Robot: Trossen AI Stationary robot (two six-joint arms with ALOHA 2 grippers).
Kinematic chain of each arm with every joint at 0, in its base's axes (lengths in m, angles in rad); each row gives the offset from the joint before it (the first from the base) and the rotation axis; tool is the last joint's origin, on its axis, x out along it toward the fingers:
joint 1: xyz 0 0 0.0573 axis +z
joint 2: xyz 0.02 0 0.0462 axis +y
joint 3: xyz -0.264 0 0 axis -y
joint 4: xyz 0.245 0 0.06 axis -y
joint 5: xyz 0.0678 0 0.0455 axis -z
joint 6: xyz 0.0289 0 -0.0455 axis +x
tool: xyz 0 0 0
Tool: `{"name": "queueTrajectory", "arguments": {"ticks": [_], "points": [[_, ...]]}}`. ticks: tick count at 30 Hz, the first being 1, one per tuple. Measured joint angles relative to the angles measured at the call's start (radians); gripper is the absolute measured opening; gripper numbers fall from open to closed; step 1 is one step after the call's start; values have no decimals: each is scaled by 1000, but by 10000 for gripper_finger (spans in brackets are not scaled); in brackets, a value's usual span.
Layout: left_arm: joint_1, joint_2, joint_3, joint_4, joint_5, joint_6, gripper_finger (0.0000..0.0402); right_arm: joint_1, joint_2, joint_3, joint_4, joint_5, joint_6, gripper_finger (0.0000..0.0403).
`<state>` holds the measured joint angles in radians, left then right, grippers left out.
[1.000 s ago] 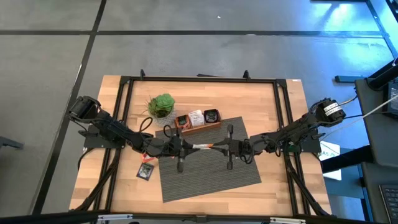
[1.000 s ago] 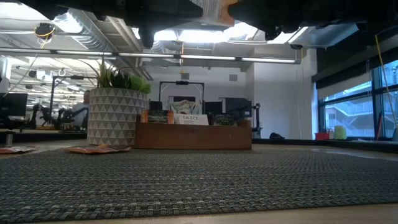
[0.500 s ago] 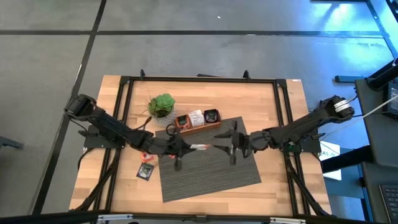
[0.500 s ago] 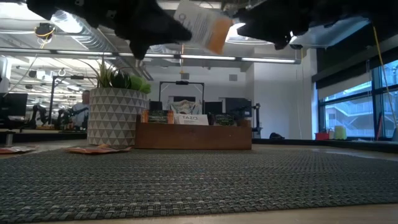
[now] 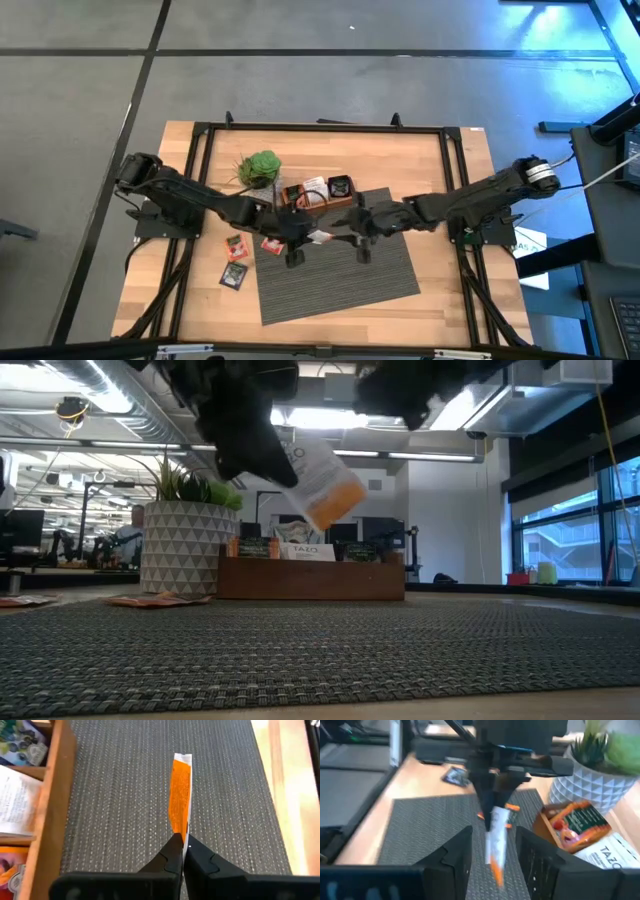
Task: Pick & Place Tea
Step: Put the white tea bag into the middle slot of the wooden organizer
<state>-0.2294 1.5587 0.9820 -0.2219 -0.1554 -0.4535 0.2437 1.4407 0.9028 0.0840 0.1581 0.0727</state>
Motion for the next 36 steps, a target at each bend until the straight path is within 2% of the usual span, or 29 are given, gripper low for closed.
{"name": "queueTrajectory", "arguments": {"ticks": [5, 11, 17, 29, 32, 36], "points": [[3, 1, 19, -8, 39, 2, 3, -28, 92, 74, -24, -2, -41, 143], [3, -4, 18, -18, 69, -5, 3, -40, 139, 116, -20, -11, -56, 142], [3, -4, 18, -13, 69, -5, 3, -53, 186, 139, 8, -161, -51, 142], [0, -5, 18, -9, 71, 13, 3, -58, 220, 139, 39, -161, -20, 140], [0, -5, 18, -9, 71, 13, 3, -58, 220, 139, 32, -161, 7, 122], [0, -5, 18, -9, 71, 13, 3, -58, 220, 138, 17, -162, 25, 72]]}}
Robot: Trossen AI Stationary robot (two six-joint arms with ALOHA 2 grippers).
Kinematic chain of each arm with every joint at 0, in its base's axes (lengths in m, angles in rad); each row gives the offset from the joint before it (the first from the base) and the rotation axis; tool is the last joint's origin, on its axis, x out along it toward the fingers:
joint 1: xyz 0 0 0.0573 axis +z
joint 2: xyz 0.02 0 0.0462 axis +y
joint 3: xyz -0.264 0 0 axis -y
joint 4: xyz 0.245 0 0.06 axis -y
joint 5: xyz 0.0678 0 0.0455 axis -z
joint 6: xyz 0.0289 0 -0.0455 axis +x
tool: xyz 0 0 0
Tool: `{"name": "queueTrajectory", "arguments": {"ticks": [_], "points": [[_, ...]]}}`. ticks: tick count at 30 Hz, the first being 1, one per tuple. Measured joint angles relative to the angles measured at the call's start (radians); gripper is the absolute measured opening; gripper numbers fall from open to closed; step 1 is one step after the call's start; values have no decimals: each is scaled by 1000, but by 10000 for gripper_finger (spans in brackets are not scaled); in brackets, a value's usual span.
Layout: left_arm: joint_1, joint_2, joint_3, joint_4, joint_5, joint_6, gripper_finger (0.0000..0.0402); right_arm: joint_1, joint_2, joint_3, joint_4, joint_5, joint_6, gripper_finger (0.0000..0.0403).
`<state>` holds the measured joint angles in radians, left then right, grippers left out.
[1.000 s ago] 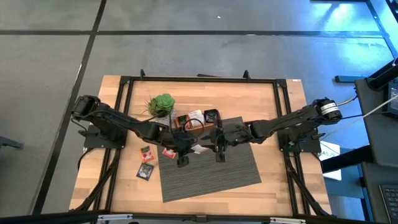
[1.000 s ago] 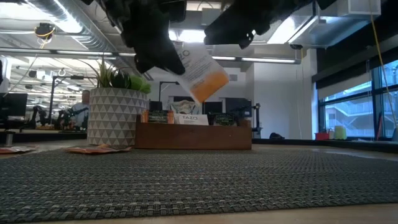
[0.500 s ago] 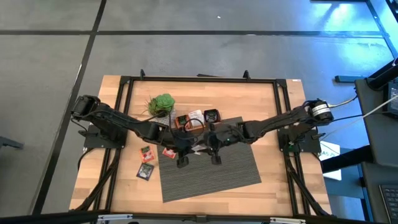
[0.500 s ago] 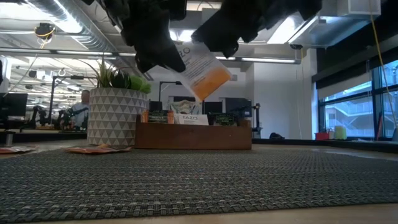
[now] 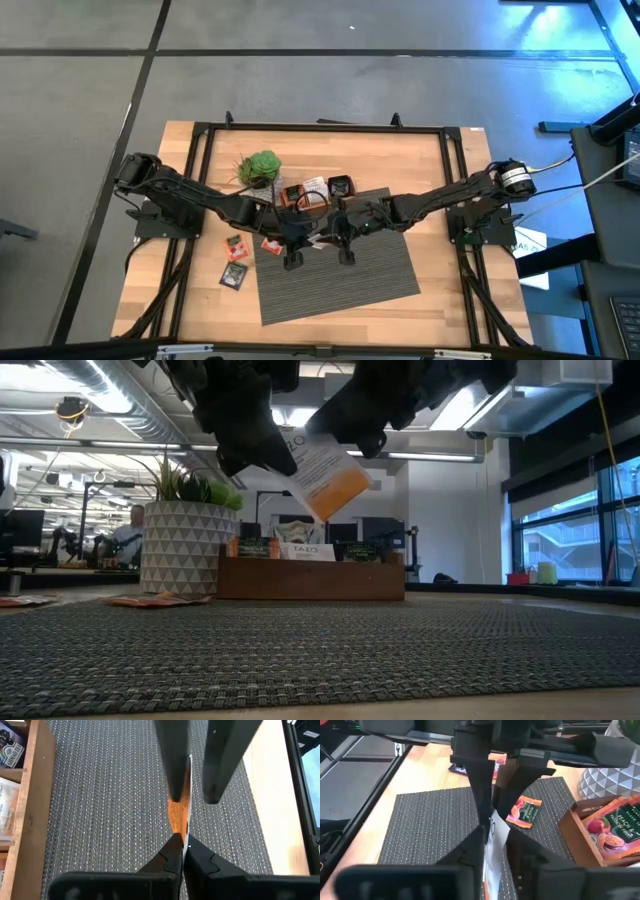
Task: Pick & Place Tea
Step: Put the white tea bag into the middle slot of the wooden organizer
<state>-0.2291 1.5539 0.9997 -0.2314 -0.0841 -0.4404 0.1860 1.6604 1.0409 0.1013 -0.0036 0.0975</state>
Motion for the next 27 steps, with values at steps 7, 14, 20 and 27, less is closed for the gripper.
{"name": "queueTrajectory", "arguments": {"ticks": [7, 14, 20, 27], "points": [[0, 0, 0, 0, -3, 14, 3, 0, 0, 0, -1, 1, 3, 10], [0, 0, 0, 0, -3, 24, 14, -6, 0, 0, -6, 1, -1, 6], [-28, -1, -1, -34, -59, 17, 73, -31, 0, -1, -11, -30, -24, 4], [-190, -87, -83, -18, -271, -8, 110, -74, -48, -81, 94, -60, -36, 2]]}}
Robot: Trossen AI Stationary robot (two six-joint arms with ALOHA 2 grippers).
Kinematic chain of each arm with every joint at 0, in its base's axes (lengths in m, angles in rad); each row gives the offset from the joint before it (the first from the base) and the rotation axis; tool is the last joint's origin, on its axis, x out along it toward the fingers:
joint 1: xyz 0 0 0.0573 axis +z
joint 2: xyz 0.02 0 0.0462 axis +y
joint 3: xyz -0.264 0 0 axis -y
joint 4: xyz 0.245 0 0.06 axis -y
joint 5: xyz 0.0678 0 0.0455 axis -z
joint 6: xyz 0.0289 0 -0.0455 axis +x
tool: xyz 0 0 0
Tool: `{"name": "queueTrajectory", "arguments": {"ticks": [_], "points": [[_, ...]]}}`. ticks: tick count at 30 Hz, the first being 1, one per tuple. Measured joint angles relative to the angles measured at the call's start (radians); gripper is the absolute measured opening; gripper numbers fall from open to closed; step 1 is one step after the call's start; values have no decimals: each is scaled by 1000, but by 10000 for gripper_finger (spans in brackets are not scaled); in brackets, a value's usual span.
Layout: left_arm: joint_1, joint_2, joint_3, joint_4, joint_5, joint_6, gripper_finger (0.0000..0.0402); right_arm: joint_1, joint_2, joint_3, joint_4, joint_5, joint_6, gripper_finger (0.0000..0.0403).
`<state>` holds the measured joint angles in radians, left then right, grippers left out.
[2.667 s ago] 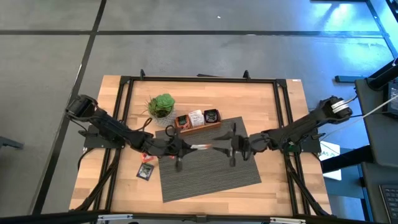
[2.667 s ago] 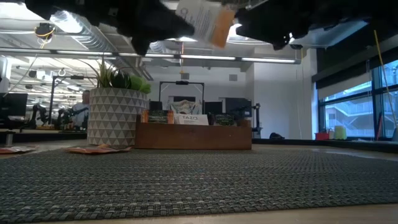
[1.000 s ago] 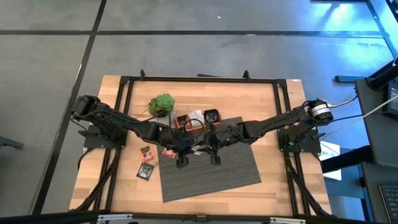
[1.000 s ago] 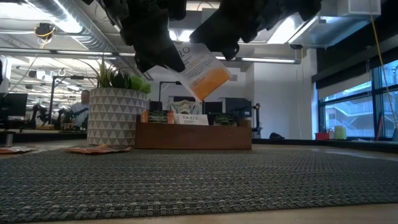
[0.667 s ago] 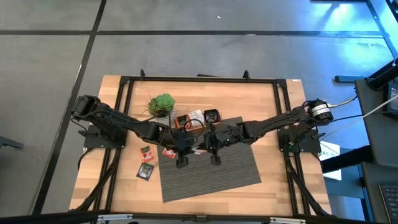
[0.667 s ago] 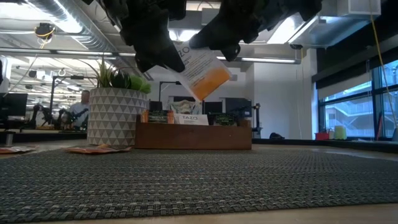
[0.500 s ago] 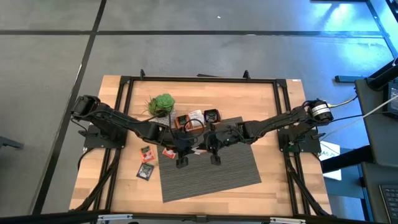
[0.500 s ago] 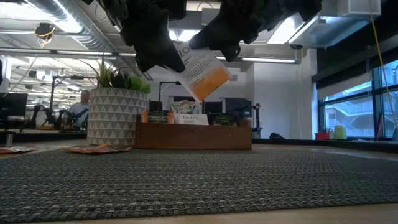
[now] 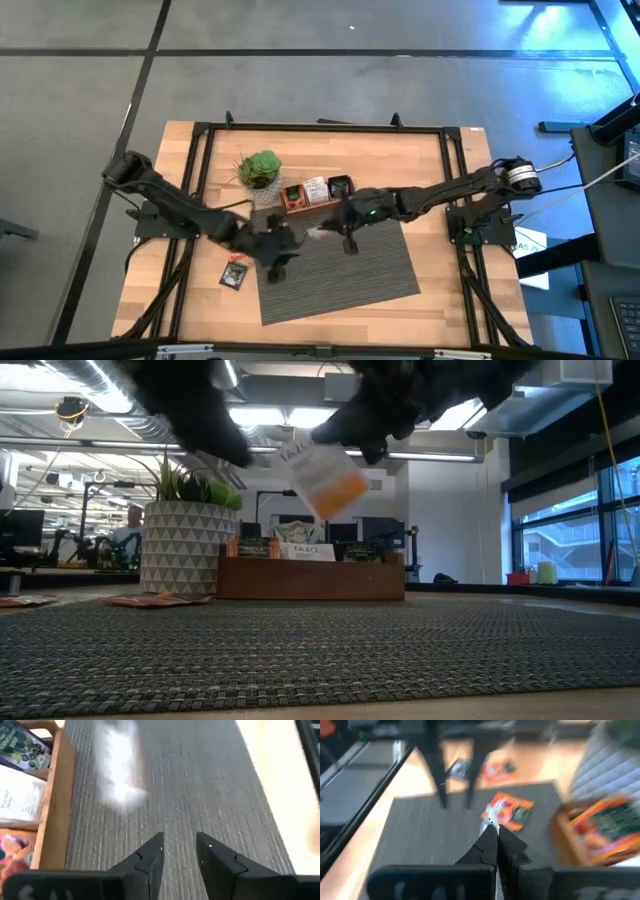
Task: Pick & Place Tea
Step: Put the white tea bag into the middle slot of the wooden organizer
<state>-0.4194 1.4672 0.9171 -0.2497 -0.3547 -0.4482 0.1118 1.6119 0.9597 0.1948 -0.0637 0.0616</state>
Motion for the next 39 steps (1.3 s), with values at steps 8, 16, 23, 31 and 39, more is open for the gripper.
{"name": "queueTrajectory", "arguments": {"ticks": [8, 16, 23, 31, 39], "points": [[-209, -100, -148, 276, -18, 90, 114, -74, -107, -241, 562, 25, -115, 2], [-315, -119, -175, 524, -16, 361, 114, -169, -8, -280, 736, 29, -40, 3], [-333, -118, -175, 535, 2, 370, 113, -222, 106, -259, 734, 27, -10, 2], [-332, -118, -175, 531, 6, 358, 115, -247, 180, -258, 739, 25, 50, 4], [-332, -118, -175, 530, 6, 366, 112, -247, 258, -258, 811, 40, 37, 4]]}}
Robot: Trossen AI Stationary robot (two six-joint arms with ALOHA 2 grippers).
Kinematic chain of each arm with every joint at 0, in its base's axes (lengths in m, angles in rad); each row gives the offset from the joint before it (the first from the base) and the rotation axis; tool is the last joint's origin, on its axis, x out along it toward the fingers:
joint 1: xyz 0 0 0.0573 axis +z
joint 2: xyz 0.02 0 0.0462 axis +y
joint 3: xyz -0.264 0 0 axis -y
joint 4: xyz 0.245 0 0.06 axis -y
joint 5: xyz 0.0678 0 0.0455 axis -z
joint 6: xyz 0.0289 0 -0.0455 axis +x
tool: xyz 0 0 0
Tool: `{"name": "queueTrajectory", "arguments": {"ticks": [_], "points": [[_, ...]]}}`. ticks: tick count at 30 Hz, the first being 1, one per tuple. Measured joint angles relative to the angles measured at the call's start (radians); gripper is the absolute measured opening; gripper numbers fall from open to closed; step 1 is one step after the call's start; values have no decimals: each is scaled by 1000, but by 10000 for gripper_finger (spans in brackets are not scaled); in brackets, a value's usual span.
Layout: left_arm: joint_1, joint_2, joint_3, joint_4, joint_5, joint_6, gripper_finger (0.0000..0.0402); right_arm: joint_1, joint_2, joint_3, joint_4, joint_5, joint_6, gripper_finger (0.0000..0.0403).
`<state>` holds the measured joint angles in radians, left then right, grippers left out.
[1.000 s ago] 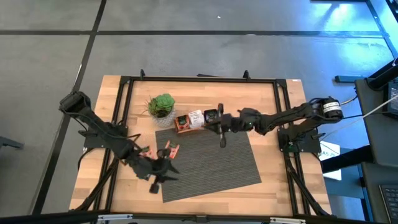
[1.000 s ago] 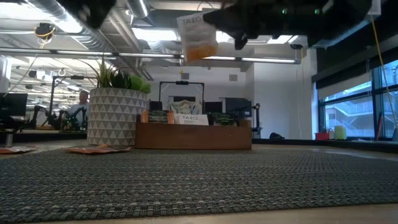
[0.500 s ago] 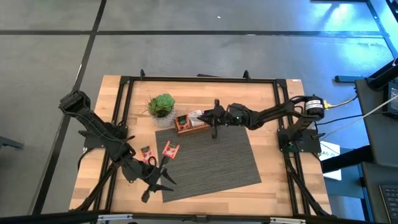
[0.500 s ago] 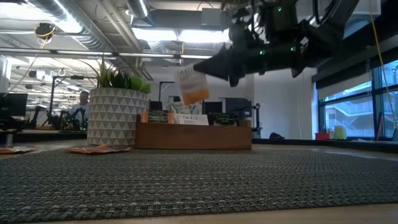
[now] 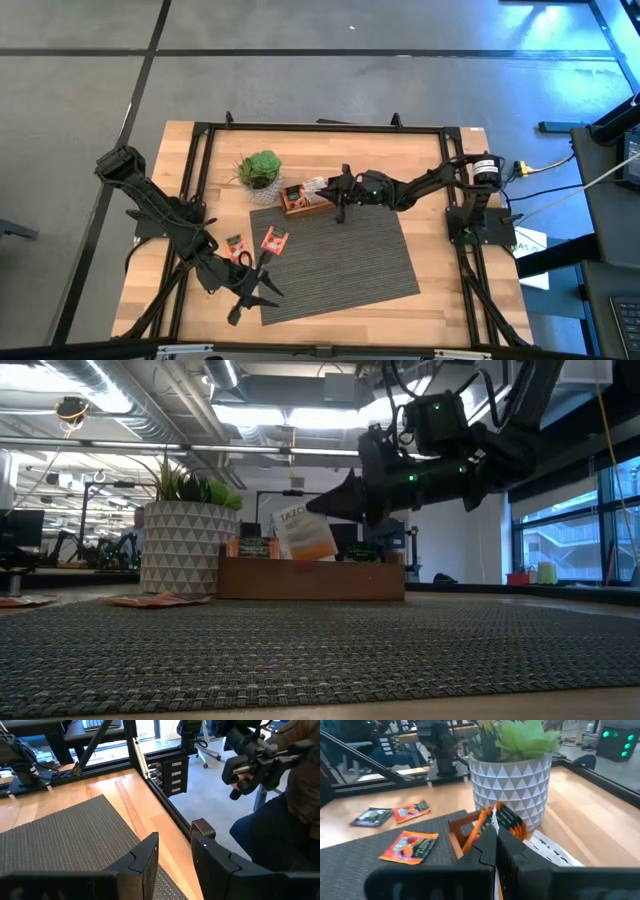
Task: Pick & Place Tea
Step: Put the white tea bag into the middle slot of the wooden organizer
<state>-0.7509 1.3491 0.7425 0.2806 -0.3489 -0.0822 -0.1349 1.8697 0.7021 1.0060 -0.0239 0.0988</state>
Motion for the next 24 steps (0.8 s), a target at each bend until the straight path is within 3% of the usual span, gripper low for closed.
{"name": "queueTrajectory", "arguments": {"ticks": [11, 24], "points": [[0, 0, 0, -1, 0, 0, 114, 0, 82, 0, 64, 104, -87, 6], [0, 0, 0, -21, -1, -1, 115, 0, 84, 0, -18, 114, -187, 6]]}}
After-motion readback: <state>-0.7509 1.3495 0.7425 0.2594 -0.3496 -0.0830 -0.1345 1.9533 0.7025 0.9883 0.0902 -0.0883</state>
